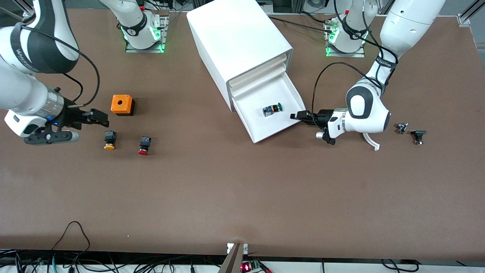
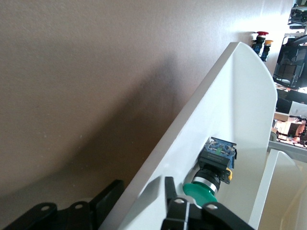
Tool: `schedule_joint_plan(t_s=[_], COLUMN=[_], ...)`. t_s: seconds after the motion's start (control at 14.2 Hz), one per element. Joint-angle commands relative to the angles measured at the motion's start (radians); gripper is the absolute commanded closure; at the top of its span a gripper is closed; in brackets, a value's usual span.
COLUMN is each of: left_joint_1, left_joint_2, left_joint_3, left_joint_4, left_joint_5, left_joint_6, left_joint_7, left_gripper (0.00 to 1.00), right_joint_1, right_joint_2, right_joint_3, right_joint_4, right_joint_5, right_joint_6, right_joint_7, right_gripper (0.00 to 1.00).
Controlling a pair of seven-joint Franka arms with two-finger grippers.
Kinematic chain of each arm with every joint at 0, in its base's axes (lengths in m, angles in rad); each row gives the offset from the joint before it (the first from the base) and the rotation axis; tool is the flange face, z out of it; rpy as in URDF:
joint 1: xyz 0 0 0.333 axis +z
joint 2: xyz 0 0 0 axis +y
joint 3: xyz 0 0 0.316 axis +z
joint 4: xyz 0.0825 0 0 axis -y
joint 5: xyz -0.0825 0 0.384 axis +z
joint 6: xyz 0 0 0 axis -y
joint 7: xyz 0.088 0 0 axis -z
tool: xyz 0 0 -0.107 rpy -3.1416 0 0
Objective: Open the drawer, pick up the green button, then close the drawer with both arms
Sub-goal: 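Pull the bottom drawer open with the left gripper, then withdraw the left gripper while the right gripper reaches into the drawer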
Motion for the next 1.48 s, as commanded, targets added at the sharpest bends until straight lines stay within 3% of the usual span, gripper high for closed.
schedule_joint_plan(t_s=[0.0, 0.21, 0.49, 0.71, 0.85, 1.13, 1.41], left_joint_1=[-0.010, 0.079, 0.099, 0.128, 0.134, 0.136, 0.133], left_joint_2=[-0.066, -0.164, -0.252, -0.341, -0.387, -0.411, -0.451], left_joint_3=[0.007, 0.007, 0.008, 0.049, 0.097, 0.143, 0.139], left_joint_4=[0.004, -0.007, 0.002, 0.045, 0.127, 0.342, 0.468], left_joint_5=[0.002, 0.001, 0.013, 0.286, 0.461, 0.793, 0.993], left_joint_6=[0.046, 0.083, 0.146, 0.125, 0.000, -0.260, -0.459], left_joint_7=[-0.023, -0.028, -0.019, -0.019, -0.023, -0.025, -0.129], left_gripper=[0.00, 0.00, 0.00, 0.00, 0.00, 0.00, 0.00], right_joint_1=[-0.001, -0.002, -0.002, 0.012, 0.053, 0.197, 0.301], right_joint_2=[0.087, 0.133, 0.194, 0.247, 0.257, 0.331, 0.463], right_joint_3=[0.060, 0.155, 0.321, 0.430, 0.471, 0.473, 0.469], right_joint_4=[0.116, 0.130, 0.141, 0.163, 0.163, 0.257, 0.400], right_joint_5=[0.014, 0.014, 0.012, 0.012, 0.006, -0.032, -0.130], right_joint_6=[-0.003, 0.066, 0.198, 0.238, 0.240, 0.251, 0.254], right_joint_7=[-0.088, -0.096, -0.111, -0.211, -0.260, -0.306, -0.319], right_gripper=[0.00, 0.00, 0.00, 0.00, 0.00, 0.00, 0.00])
